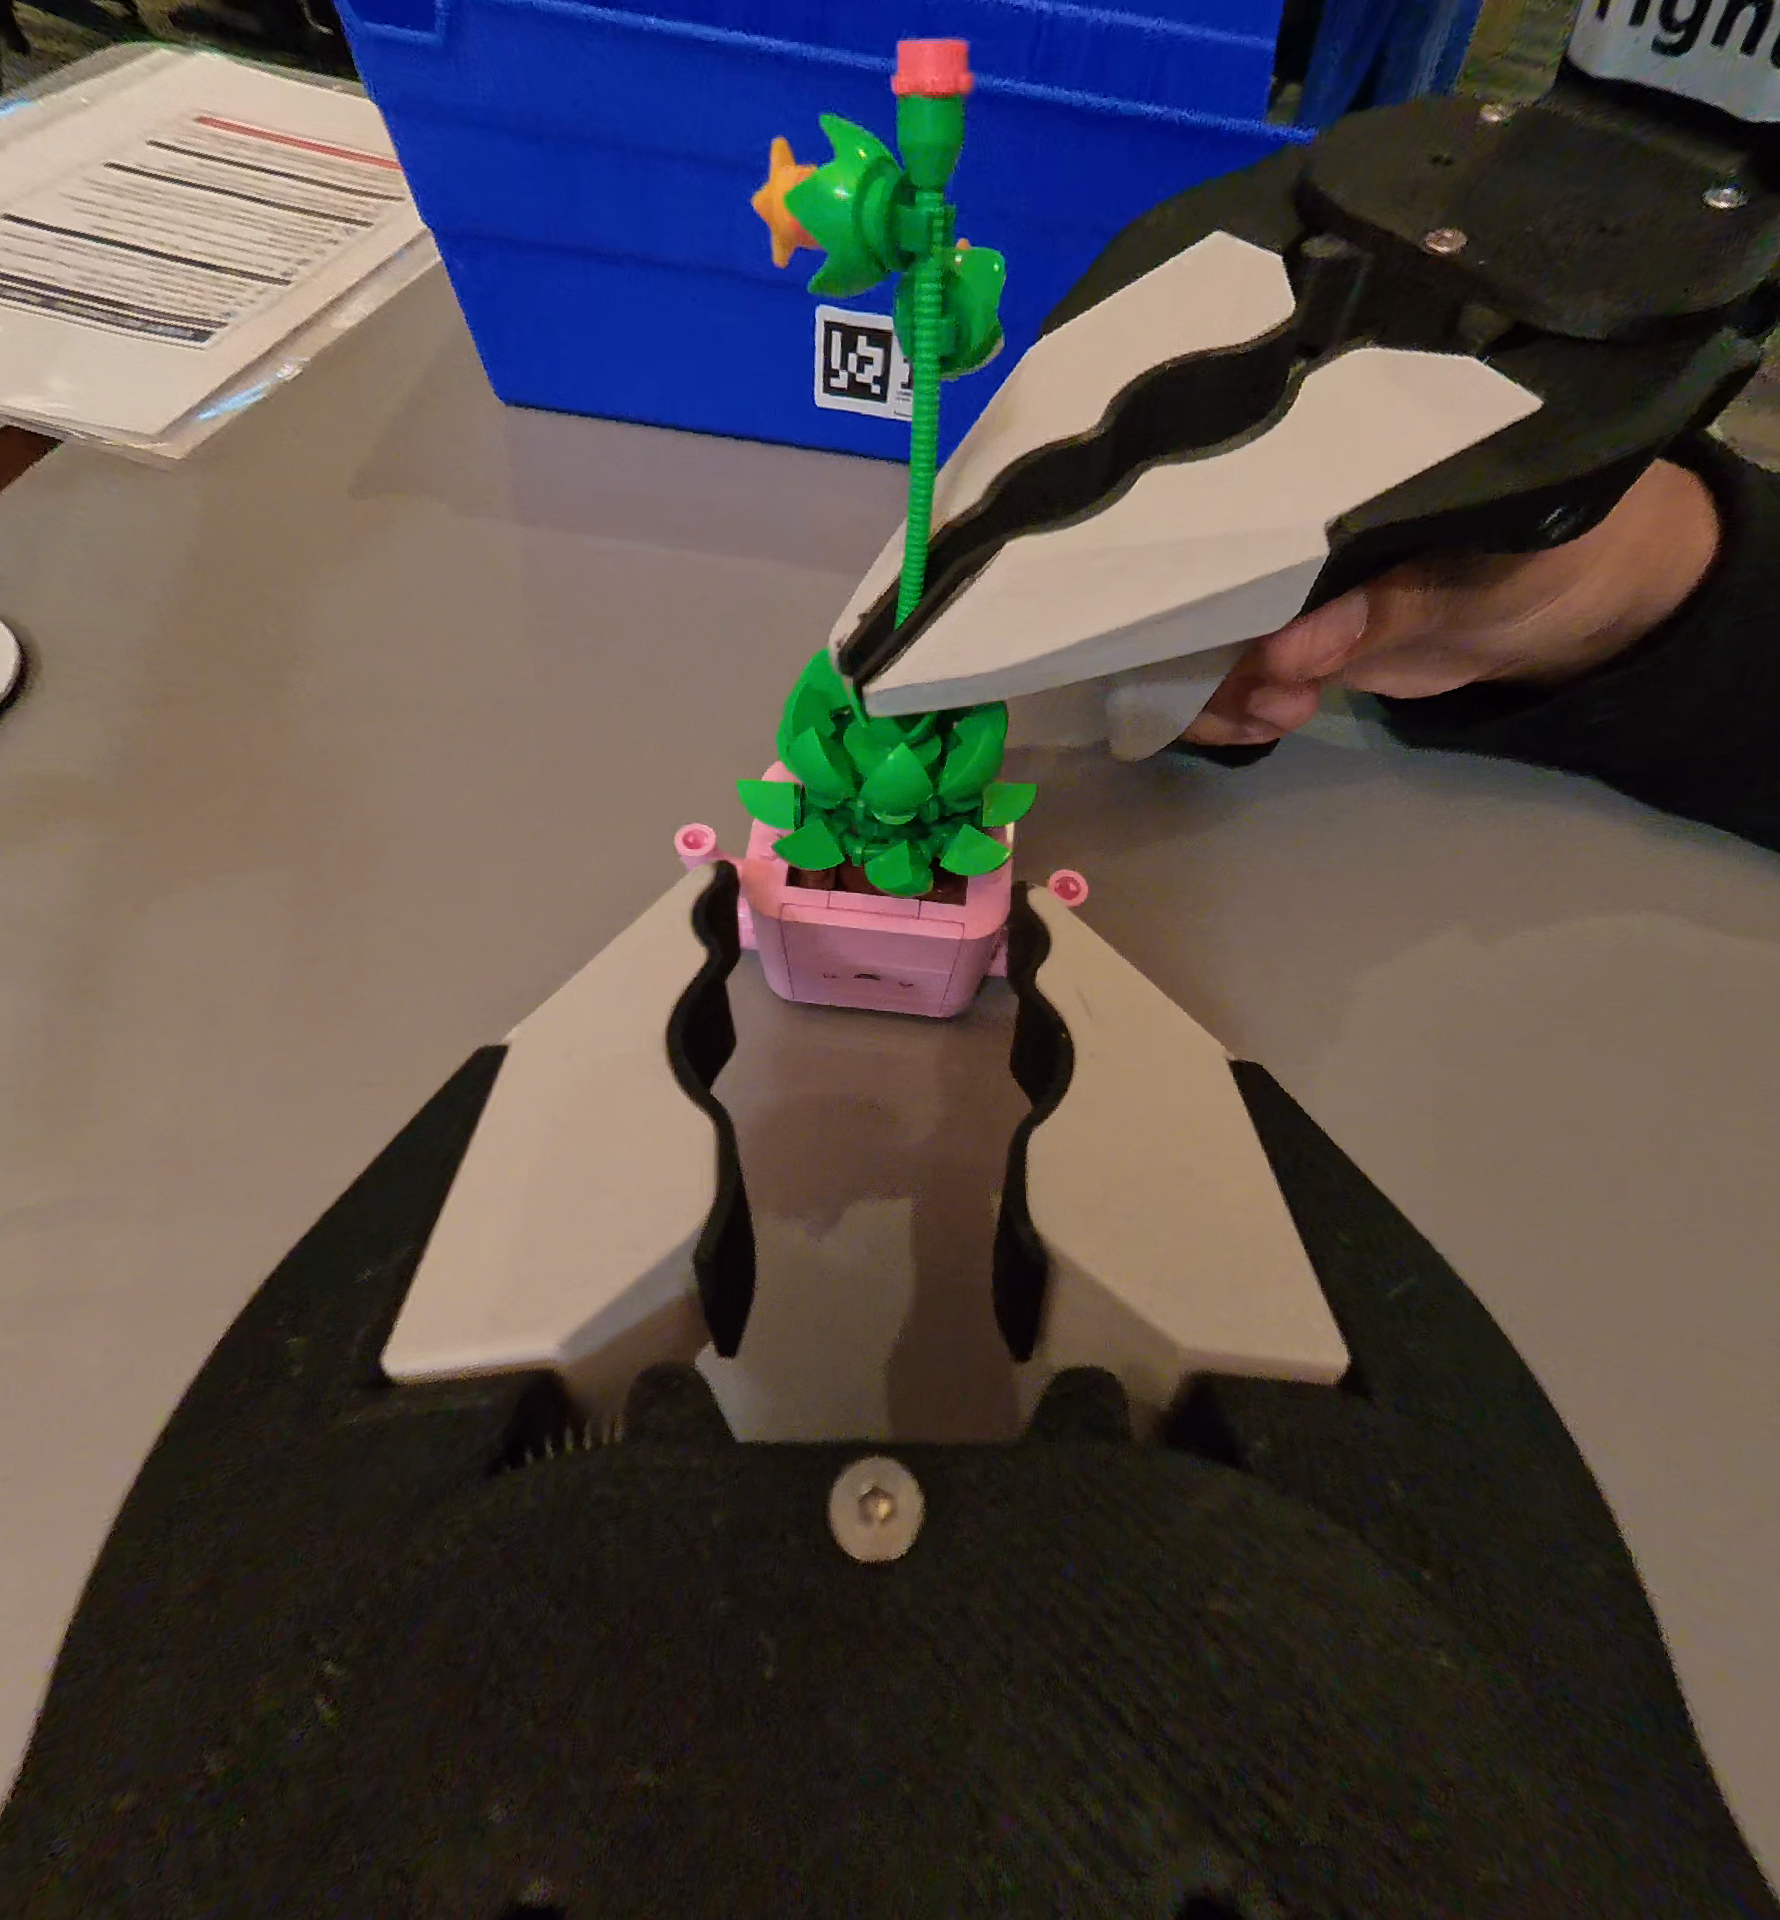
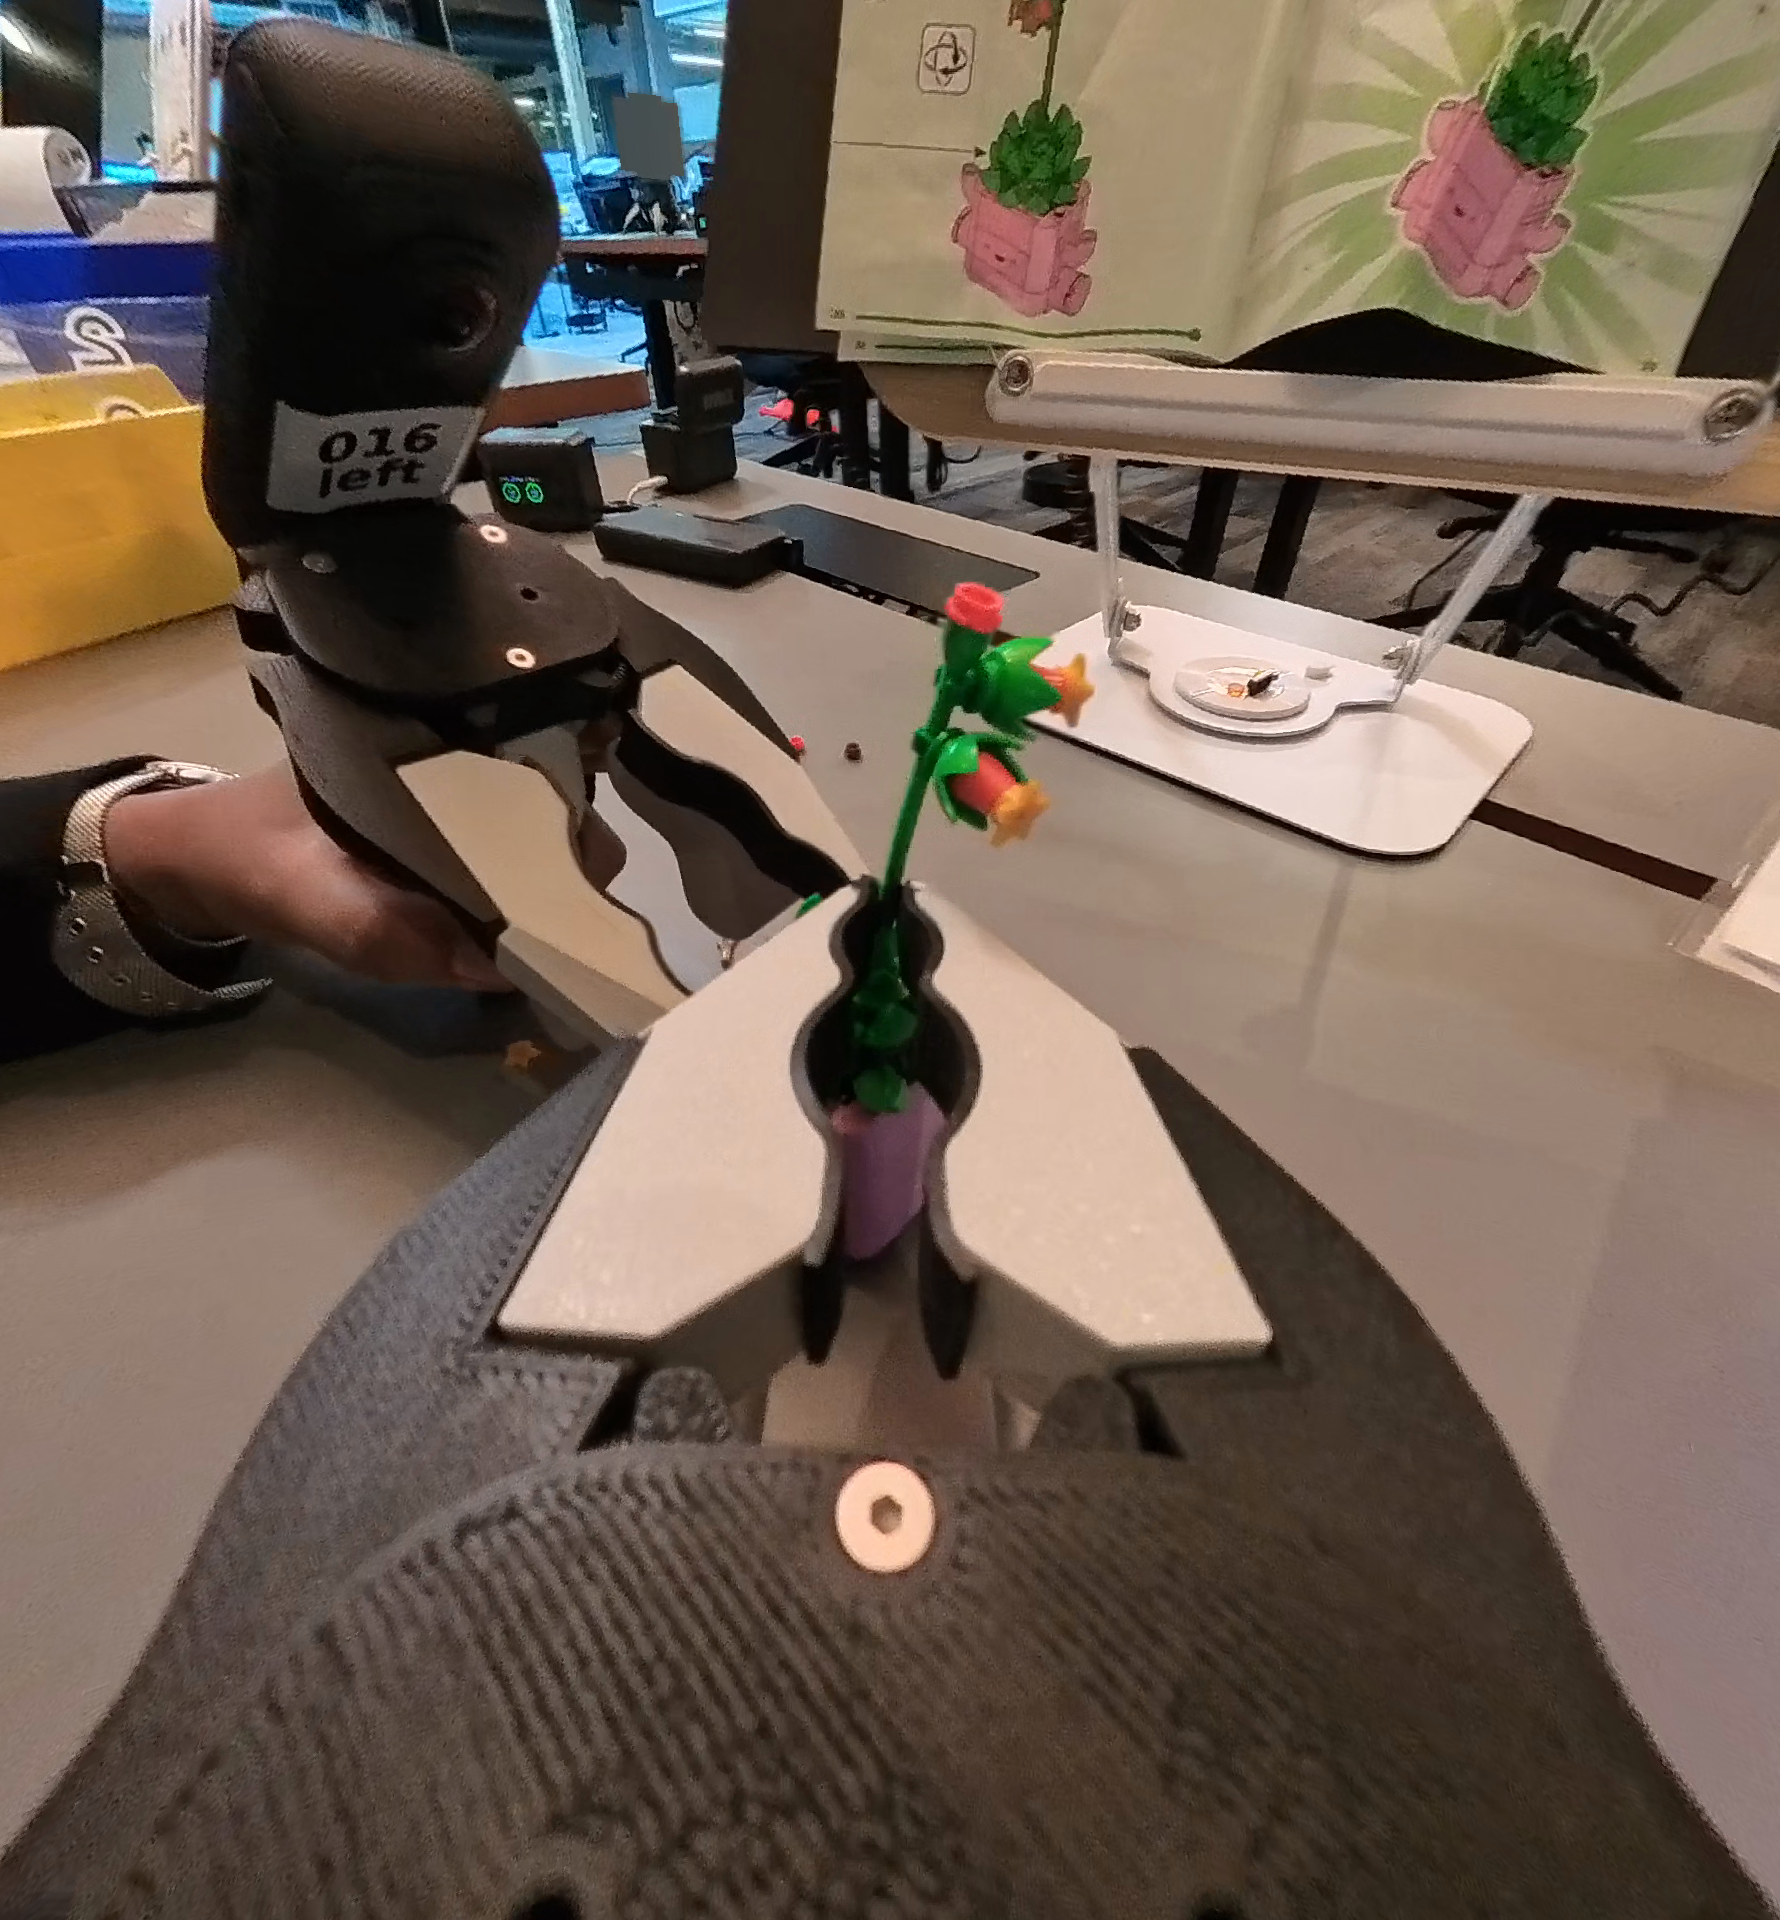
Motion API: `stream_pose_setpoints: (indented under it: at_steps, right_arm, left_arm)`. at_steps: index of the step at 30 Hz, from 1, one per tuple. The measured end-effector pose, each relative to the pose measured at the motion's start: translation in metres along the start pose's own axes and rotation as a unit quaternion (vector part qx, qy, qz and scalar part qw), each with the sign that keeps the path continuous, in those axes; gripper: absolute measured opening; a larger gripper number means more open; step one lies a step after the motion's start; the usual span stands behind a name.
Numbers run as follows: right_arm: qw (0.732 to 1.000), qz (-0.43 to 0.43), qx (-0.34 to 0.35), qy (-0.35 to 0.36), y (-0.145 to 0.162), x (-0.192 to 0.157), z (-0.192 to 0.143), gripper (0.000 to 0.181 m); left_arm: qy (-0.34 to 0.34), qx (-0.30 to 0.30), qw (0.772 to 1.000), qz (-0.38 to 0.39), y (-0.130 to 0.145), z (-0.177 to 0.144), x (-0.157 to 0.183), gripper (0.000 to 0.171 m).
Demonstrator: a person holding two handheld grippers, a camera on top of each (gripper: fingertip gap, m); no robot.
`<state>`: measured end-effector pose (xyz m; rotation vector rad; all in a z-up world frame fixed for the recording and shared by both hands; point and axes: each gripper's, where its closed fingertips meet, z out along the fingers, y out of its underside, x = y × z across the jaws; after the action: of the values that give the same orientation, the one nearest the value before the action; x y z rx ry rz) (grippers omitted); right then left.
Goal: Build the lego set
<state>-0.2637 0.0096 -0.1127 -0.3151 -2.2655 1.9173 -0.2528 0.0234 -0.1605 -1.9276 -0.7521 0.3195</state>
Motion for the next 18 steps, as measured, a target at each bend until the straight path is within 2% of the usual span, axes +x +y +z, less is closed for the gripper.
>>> stream_pose_setpoints:
  at_steps: [5, 9, 13, 18]
  right_arm:
    - [1.000, -0.014, -0.001, 0.008, 0.0001, -0.0003, 0.0001, 0.003]
    - [1.000, -0.025, -0.003, 0.007, 0.0005, -0.0007, -0.0019, 0.017]
    - [1.000, -0.020, -0.002, 0.003, 0.0006, -0.0006, -0.0047, 0.019]
    - [1.000, 0.014, 0.002, -0.009, -0.0001, 0.0011, -0.0060, 0.014]
  left_arm:
    - [0.000, -0.001, 1.000, 0.003, 0.0003, 0.0004, 0.0007, 0.049]
    - [0.001, -0.001, 1.000, 0.001, 0.0003, 0.0005, 0.0005, 0.049]
    - [0.002, -0.001, 1.000, -0.002, 0.0003, 0.0006, 0.0000, 0.049]
    - [0.001, -0.002, 1.000, 0.000, 0.0003, 0.0007, 0.0003, 0.049]
